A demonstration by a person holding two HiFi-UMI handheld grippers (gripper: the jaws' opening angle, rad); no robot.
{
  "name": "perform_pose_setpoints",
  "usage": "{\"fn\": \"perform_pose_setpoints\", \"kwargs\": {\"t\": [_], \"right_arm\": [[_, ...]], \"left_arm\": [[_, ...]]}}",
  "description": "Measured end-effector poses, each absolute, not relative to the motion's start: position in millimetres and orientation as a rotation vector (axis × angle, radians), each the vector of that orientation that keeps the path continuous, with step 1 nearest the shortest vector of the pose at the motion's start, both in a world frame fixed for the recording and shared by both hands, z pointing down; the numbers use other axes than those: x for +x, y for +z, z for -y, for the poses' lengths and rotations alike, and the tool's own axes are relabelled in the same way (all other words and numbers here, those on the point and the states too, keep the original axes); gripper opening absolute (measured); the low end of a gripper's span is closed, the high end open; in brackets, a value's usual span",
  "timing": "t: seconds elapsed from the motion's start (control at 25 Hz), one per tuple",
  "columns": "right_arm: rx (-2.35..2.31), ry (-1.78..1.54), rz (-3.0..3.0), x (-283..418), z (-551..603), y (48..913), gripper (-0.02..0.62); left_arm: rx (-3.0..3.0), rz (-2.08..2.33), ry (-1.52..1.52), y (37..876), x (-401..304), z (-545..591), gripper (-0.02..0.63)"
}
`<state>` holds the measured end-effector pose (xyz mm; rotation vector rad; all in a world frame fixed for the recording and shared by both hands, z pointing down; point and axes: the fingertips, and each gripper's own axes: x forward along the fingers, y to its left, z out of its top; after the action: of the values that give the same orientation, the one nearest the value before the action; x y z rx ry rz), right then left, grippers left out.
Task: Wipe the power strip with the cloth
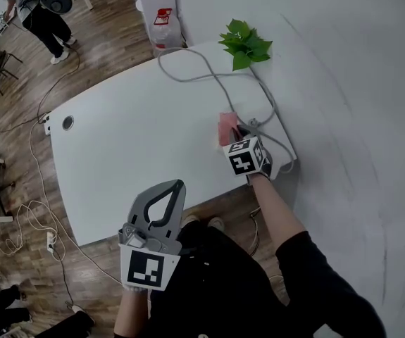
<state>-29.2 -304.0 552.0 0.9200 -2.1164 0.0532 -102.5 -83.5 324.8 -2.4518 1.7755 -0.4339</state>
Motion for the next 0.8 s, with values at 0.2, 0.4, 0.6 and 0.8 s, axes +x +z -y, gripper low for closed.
{"fn": "perform_pose_setpoints", "kwargs": {"t": [0.2, 0.4, 0.6, 0.8], "right_arm": [[0.894, 0.038, 2.066, -22, 301, 567, 0.054], [0.912, 0.032, 2.044, -10, 303, 571, 0.054], [0.939, 0.041, 2.017, 8, 294, 567, 0.054], [0.980, 0.058, 1.992, 31, 293, 570, 0.054]], "left_arm": [[-2.461, -1.785, -0.445, 327, -105, 83, 0.014], [-2.469, -1.752, -0.433, 328, -100, 90, 0.012], [-2.498, -1.719, -0.413, 325, -94, 89, 0.012], [-2.529, -1.672, -0.410, 328, -85, 95, 0.014]]}}
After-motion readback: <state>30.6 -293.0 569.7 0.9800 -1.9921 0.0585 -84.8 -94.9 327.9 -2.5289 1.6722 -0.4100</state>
